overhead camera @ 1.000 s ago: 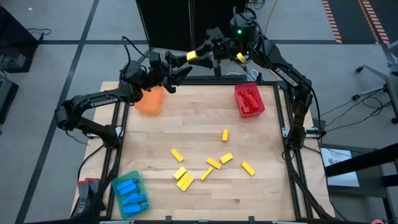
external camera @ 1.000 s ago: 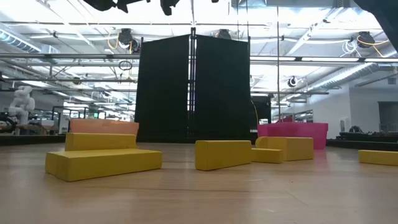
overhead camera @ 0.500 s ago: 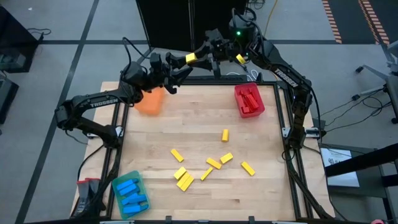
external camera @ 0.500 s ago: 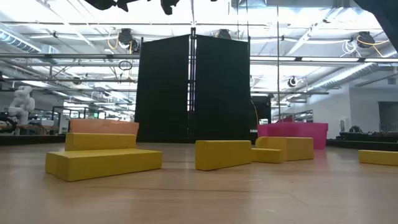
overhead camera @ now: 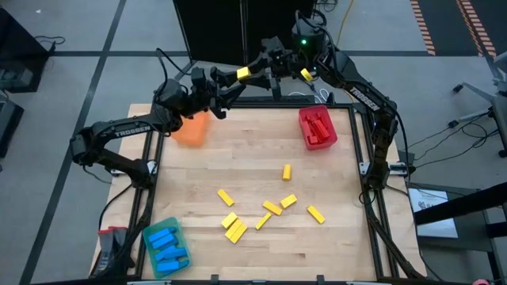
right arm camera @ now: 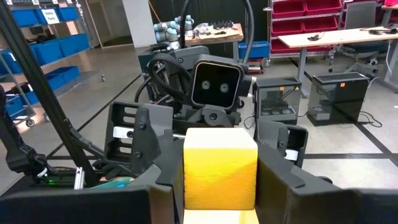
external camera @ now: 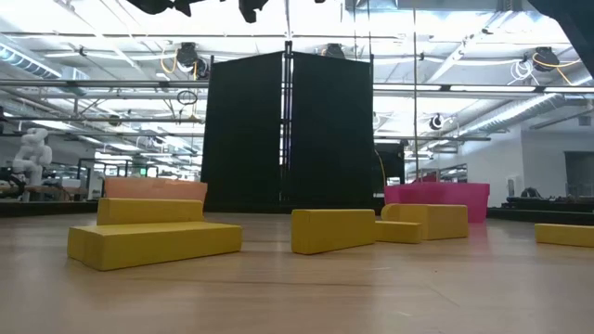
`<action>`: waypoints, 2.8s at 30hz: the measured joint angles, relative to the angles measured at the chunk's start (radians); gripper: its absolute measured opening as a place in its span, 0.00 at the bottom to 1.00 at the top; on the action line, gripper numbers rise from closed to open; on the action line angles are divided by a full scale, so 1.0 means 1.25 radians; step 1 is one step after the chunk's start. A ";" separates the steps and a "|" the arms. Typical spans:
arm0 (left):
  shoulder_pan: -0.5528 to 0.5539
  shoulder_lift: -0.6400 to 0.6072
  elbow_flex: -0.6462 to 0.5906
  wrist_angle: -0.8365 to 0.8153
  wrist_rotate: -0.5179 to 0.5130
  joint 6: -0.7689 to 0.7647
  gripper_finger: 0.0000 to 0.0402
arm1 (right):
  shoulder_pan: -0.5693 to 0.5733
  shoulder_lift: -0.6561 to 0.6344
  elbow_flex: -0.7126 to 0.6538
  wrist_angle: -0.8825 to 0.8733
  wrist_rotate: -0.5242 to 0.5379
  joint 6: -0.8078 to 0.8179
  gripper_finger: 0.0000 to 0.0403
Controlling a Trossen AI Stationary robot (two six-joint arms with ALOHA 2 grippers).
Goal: Sort blocks
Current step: Put the yellow block into the orange transparent bin
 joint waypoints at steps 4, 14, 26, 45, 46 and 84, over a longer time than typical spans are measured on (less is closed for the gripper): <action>0.000 0.000 0.000 -0.031 -0.002 0.000 0.74 | -0.001 0.000 0.000 0.001 -0.001 0.000 0.28; 0.001 0.000 0.000 -0.037 -0.018 0.002 0.74 | 0.000 0.000 0.000 0.009 -0.001 0.000 0.28; 0.001 0.000 0.000 -0.030 -0.005 0.001 0.74 | 0.000 0.000 0.000 0.002 -0.002 -0.005 0.28; 0.000 0.000 0.000 -0.018 0.000 0.001 0.74 | 0.000 -0.001 0.000 -0.009 -0.003 -0.006 0.28; 0.000 0.000 0.000 -0.018 0.000 0.001 0.74 | 0.000 -0.001 0.000 -0.009 -0.003 -0.006 0.28; 0.001 0.000 0.000 -0.018 -0.004 0.006 0.32 | -0.001 -0.001 0.000 -0.017 0.002 -0.008 0.28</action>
